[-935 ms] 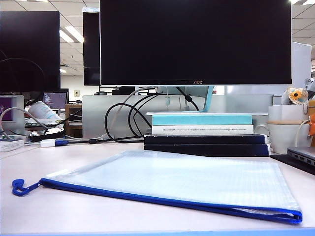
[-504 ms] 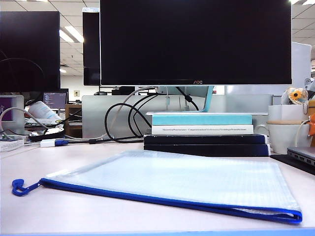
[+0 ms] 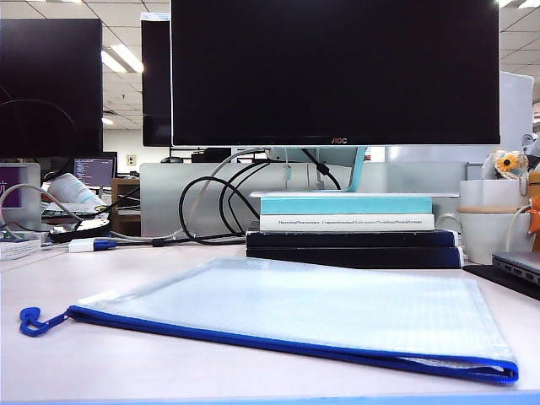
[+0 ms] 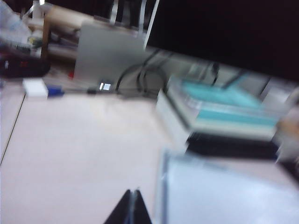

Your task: Pick up the transparent plastic file bag with a blue zipper and close its zipper.

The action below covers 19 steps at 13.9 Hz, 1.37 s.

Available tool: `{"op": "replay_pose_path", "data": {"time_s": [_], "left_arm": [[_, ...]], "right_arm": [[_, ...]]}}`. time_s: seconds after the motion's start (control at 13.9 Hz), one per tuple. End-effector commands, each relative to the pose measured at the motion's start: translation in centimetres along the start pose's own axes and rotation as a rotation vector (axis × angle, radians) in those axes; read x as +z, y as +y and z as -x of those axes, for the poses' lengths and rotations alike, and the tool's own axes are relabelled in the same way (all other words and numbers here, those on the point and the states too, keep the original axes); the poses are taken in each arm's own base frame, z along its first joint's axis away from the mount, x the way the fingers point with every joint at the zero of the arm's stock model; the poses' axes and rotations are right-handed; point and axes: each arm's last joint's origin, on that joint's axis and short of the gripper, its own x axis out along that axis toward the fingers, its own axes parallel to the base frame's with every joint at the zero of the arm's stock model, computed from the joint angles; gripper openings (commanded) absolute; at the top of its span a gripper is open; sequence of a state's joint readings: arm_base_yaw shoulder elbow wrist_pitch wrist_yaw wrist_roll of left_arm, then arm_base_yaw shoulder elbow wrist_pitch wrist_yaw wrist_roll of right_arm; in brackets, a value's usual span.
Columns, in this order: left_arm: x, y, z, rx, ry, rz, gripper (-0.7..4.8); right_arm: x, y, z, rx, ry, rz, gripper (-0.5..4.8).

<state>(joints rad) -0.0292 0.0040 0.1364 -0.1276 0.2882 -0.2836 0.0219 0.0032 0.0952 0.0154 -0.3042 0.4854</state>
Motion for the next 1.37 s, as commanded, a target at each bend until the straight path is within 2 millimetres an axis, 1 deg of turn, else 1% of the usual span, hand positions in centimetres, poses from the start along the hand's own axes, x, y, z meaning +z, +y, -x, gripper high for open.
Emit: {"op": "replay_pose_path", "data": {"time_s": [0.07,0.22,0.29,0.36,0.43,0.5,0.58,0.65,0.72,0.79,0.86,1.08,1.22,1.3,1.37], "left_arm": [[2.6,-1.1,1.0,-0.025,-0.062,-0.001,-0.05],[4.8,-2.1,2.1,-0.027,-0.089,-0.005,-0.05],[6.4,-2.8,3.0,-0.027,-0.092,-0.019,-0.05],[8.1,-3.5,3.8,-0.021,-0.068,-0.077,-0.05],[8.8,-3.8,4.1,-0.017,-0.050,-0.108,-0.05],[10.0,-4.3,4.5,-0.011,-0.001,-0.180,-0.05],[11.5,-4.8,4.7,-0.004,0.077,-0.267,-0.05],[12.2,-5.0,4.5,-0.010,0.133,-0.314,-0.05],[12.8,-5.1,4.1,-0.011,0.202,-0.353,-0.05],[13.1,-5.0,3.6,-0.011,0.272,-0.379,-0.05],[13.2,-4.7,2.7,0.010,0.342,-0.411,-0.05],[13.2,-4.2,2.1,0.104,0.381,-0.465,-0.05],[13.2,-3.9,2.1,0.170,0.394,-0.497,-0.05],[12.4,-3.6,2.0,0.196,0.506,-0.509,-0.05],[12.1,-3.4,1.8,0.192,0.554,-0.504,-0.05]], "right_arm": [[3.4,1.8,0.6,-0.004,-0.121,0.025,-0.03],[6.2,3.3,0.5,0.001,-0.150,0.043,-0.03],[8.3,4.2,-0.3,0.031,-0.118,0.064,-0.03],[10.3,5.0,-2.0,0.100,-0.037,0.069,-0.03],[11.0,5.2,-3.0,0.146,0.012,0.063,-0.03],[12.1,5.6,-5.1,0.267,0.126,0.046,-0.03],[12.7,6.0,-8.0,0.393,0.256,0.010,-0.03],[12.6,6.3,-9.6,0.453,0.322,-0.012,-0.03],[11.9,7.2,-12.0,0.528,0.410,-0.018,-0.03],[10.8,8.2,-13.5,0.582,0.471,0.002,-0.03],[8.6,10.7,-15.6,0.662,0.545,0.055,-0.03],[5.2,14.6,-17.7,0.678,0.602,0.178,-0.03],[3.6,16.1,-18.8,0.680,0.634,0.234,-0.02],[-0.1,18.4,-20.9,0.641,0.768,0.301,-0.02],[-0.9,19.0,-21.1,0.641,0.798,0.343,-0.02]]}}
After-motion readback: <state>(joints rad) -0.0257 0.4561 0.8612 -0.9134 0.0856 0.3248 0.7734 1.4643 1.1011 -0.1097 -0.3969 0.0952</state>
